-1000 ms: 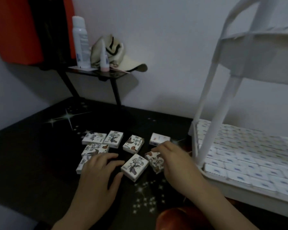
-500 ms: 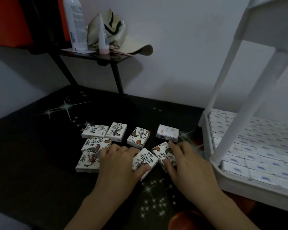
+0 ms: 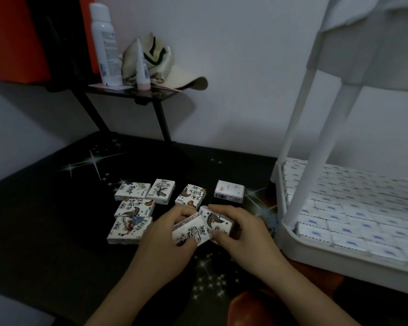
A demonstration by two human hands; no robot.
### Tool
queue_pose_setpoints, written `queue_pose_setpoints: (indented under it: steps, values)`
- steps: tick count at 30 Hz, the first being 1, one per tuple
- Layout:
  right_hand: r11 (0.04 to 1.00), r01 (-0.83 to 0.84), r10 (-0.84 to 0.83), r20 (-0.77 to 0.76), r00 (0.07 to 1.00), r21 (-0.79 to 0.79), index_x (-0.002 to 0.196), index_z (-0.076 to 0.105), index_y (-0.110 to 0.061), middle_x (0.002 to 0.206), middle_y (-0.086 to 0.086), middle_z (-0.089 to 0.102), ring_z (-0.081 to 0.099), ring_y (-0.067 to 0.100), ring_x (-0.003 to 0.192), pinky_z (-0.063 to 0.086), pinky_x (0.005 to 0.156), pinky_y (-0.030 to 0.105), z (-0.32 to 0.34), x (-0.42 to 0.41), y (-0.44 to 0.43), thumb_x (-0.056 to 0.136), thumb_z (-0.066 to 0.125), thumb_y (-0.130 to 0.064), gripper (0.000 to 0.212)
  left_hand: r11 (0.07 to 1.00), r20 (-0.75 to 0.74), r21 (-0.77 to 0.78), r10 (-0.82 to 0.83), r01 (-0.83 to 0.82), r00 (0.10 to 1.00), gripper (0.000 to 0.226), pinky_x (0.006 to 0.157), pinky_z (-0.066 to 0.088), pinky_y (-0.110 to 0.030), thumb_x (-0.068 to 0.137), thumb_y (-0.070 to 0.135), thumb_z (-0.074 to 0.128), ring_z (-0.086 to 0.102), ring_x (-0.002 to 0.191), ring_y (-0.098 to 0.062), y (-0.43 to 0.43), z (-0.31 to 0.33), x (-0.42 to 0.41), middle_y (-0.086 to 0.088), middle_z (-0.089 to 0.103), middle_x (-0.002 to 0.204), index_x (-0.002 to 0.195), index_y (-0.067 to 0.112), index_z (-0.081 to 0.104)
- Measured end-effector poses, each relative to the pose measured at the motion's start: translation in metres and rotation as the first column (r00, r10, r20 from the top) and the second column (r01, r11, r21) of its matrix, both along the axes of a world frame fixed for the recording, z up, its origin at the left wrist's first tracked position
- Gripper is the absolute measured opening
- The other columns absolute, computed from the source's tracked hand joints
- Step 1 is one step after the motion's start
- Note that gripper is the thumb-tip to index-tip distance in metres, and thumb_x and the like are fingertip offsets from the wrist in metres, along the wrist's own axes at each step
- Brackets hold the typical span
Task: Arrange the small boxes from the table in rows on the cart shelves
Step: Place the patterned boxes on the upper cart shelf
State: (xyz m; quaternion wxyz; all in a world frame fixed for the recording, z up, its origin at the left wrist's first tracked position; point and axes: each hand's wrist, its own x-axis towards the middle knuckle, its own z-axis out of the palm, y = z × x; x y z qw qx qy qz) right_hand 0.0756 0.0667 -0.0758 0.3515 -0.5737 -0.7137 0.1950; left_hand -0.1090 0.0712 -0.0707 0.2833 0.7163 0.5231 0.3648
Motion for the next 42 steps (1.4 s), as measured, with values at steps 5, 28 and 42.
queue_pose_setpoints:
  steps: [5, 28, 42]
  values:
    - [1.000, 0.015, -0.014, -0.091, 0.996, 0.012, 0.124, 0.054, -0.058, 0.112, -0.022, 0.063, 0.058, -0.009, 0.098, 0.049, 0.090, 0.018, 0.023, 0.017, -0.028, 0.082, 0.073, -0.034, 0.052, 0.994, 0.195, -0.065, -0.069, 0.083, 0.978, 0.042, 0.064, 0.056, -0.022, 0.079, 0.006, 0.076, 0.070, 0.084, -0.007, -0.017, 0.027, -0.006, 0.010, 0.070, 0.089, 0.106, 0.037, 0.066]
    - [0.798, 0.366, -0.378, -0.074, 0.923, 0.478, 0.089, 0.069, -0.031, 0.058, -0.002, 0.063, 0.055, 0.009, 0.041, 0.040, 0.041, 0.017, 0.283, 0.198, -0.204, 0.084, 0.061, -0.033, 0.010, 0.666, 0.332, 0.201, -0.736, 0.718, 0.590, 0.036, 0.072, 0.060, -0.029, 0.094, 0.002, 0.050, 0.068, 0.085, -0.017, -0.095, 0.313, 0.245, -0.003, 0.069, 0.101, 0.123, 0.022, 0.059]
    - [0.745, 0.559, -0.646, 0.182, 0.741, 0.364, 0.097, 0.063, -0.020, 0.065, -0.006, 0.071, 0.064, 0.004, 0.049, 0.048, 0.044, 0.019, 0.361, 0.324, -0.120, 0.077, 0.078, -0.036, 0.030, 0.822, 0.114, 0.024, -0.567, 0.569, 0.815, 0.047, 0.071, 0.059, -0.029, 0.082, 0.037, 0.075, 0.066, 0.086, -0.014, 0.006, 0.378, 0.393, -0.006, 0.065, 0.106, 0.116, 0.008, 0.059]
